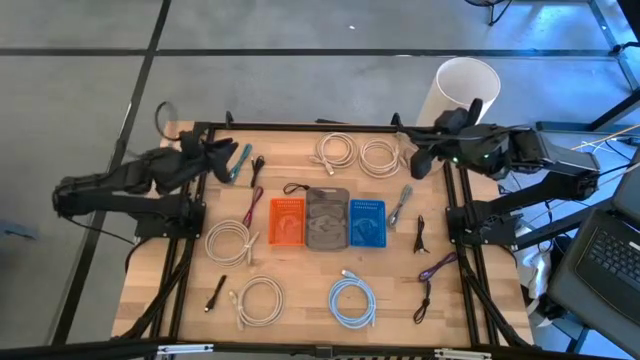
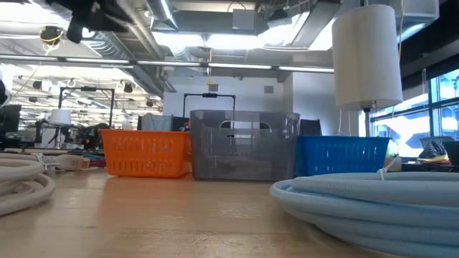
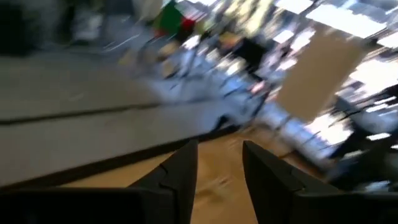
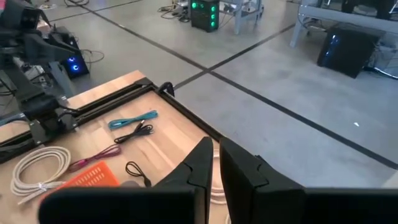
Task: Pick & Place USB Port
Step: Put the blue and white charger cable into the orange bin
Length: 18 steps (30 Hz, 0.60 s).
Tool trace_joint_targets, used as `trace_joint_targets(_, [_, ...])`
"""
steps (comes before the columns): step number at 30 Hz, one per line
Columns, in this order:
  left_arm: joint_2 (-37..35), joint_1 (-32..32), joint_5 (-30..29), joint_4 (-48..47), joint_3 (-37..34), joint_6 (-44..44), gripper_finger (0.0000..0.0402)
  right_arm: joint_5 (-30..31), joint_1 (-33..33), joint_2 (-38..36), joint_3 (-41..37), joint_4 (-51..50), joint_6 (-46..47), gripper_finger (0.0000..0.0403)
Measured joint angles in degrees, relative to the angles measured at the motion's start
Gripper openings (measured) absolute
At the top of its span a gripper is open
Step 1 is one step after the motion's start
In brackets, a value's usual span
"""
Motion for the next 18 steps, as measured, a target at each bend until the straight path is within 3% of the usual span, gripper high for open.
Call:
trace_joint_targets(5, [13.68,5.15,1.13,-19.75,7.90,-8.46,0.0120,-0.17,-0.12,-0.19,0.00,0.00,-2.09,0.0033])
trace_joint_targets(10, [22.37,12.70,9.57,-26.48,8.44,-14.23,0.0121,-0.28,-0.12,-0.21,0.00,0.03,-2.66,0.0033])
trace_joint_targets(18, [32.51,24.18,14.00,-28.32,8.46,-3.66,0.0121,-0.43,-0.12,-0.21,0.00,0.04,-2.66,0.0033])
